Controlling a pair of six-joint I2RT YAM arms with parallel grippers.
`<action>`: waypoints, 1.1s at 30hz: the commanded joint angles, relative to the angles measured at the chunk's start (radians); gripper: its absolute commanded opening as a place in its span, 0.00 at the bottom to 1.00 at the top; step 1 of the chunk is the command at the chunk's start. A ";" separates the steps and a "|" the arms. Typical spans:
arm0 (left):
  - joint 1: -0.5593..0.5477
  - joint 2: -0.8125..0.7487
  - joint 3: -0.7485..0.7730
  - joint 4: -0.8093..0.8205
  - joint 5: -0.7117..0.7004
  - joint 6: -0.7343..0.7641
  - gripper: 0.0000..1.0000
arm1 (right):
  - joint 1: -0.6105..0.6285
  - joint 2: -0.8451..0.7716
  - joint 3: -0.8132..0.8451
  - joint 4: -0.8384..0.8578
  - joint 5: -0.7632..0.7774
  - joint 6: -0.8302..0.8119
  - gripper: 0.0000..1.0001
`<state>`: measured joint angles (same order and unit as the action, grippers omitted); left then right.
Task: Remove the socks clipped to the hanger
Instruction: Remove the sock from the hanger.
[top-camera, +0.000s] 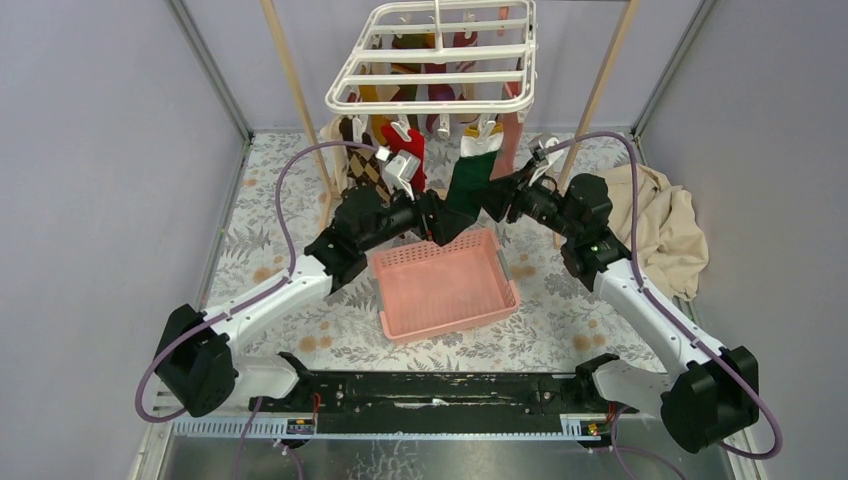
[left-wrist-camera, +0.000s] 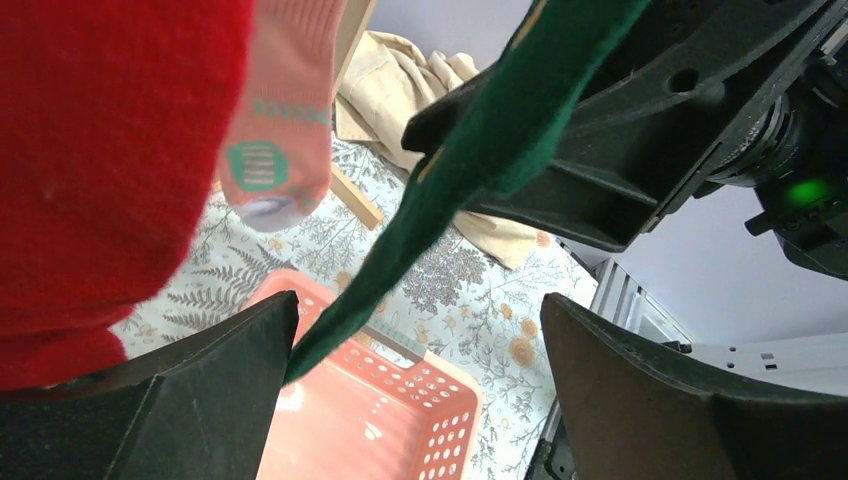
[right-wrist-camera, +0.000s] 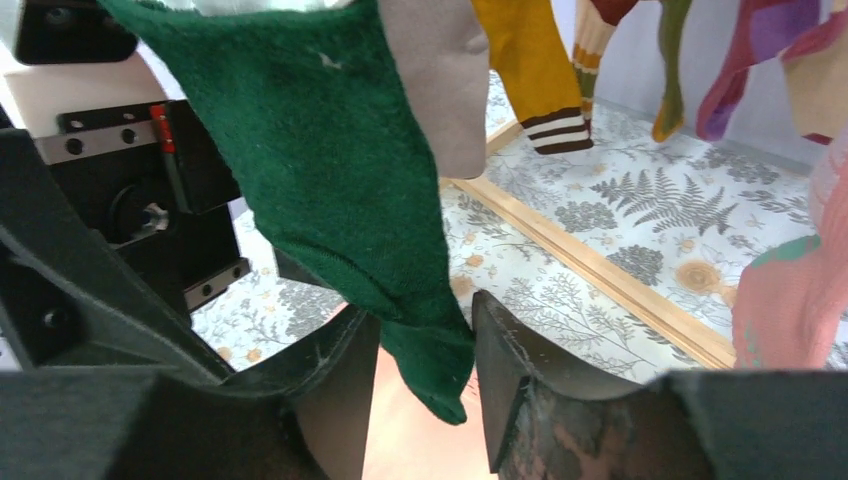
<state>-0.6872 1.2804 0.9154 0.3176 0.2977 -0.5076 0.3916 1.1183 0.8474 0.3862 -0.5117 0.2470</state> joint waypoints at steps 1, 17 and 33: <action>0.027 0.038 0.007 0.136 0.088 0.047 0.99 | -0.003 0.010 0.068 0.044 -0.096 0.016 0.43; 0.042 0.078 0.070 0.074 0.137 0.060 0.25 | -0.004 -0.092 0.087 -0.134 -0.085 0.007 0.62; 0.096 0.071 0.259 -0.278 0.261 0.017 0.00 | -0.004 -0.120 0.274 -0.085 -0.126 0.142 0.72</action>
<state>-0.6052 1.3731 1.1542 0.0952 0.5007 -0.4763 0.3916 0.9623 1.0492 0.2226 -0.5972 0.3214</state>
